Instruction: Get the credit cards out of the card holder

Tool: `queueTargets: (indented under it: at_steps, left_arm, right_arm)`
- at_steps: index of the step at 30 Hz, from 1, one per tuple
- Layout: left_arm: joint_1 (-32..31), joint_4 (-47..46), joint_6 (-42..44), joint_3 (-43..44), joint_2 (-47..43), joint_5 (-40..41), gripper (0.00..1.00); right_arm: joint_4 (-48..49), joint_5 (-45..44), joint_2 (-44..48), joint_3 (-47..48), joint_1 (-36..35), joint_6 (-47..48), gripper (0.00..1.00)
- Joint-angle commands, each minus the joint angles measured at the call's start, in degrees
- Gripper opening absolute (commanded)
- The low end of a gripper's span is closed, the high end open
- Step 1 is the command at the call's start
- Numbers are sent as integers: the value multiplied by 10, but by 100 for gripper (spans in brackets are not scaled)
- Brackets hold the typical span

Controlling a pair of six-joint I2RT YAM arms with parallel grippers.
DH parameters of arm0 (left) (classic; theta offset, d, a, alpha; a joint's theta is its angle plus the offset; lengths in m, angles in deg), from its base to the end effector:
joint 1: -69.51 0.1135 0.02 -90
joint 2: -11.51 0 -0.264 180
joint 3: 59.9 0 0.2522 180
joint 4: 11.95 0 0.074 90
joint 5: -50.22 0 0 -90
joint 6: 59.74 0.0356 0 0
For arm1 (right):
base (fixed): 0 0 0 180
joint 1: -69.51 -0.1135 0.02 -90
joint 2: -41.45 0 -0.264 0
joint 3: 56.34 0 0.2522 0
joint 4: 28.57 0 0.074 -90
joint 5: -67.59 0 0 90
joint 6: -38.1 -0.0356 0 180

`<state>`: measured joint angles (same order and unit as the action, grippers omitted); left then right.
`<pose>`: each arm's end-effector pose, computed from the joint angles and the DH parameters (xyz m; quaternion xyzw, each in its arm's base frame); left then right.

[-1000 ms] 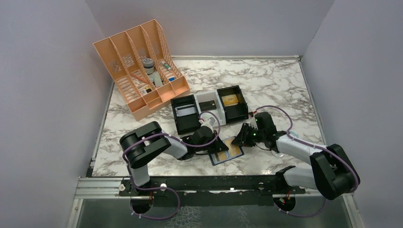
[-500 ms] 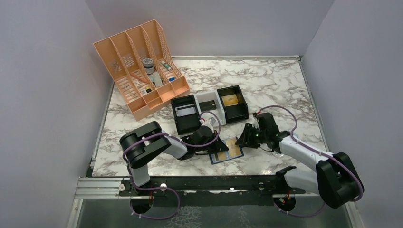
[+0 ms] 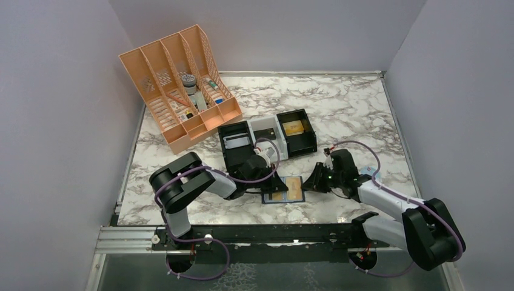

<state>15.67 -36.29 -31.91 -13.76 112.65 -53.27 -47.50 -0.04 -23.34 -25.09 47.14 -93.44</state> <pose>0.1757 -0.2545 0.1105 -0.0047 0.8648 -0.4710 0.1739 0.1640 0.0821 0.1282 0.0931 0.9263 0.3229 0.1705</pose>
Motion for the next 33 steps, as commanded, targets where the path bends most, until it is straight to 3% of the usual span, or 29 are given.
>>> queueTargets:
  at_steps: [1,4,7,10,18,33]
  left_arm:
    - [3,64,62,24,7,-43,0]
    - [4,103,87,30,-2,-39,0]
    - [4,147,112,43,-12,-29,0]
    - [4,181,131,60,-18,-22,0]
    - [4,249,161,96,-28,-1,0]
    - [5,253,157,97,-50,0,0]
  right_arm:
    - [-77,5,33,4,-11,-19,19]
    - [-114,-56,107,25,-11,-15,28]
    - [-82,-10,142,31,-11,1,31]
    - [-48,52,121,32,-11,2,30]
    - [-13,100,28,35,-11,22,27]
    - [-21,49,-53,23,-11,15,24]
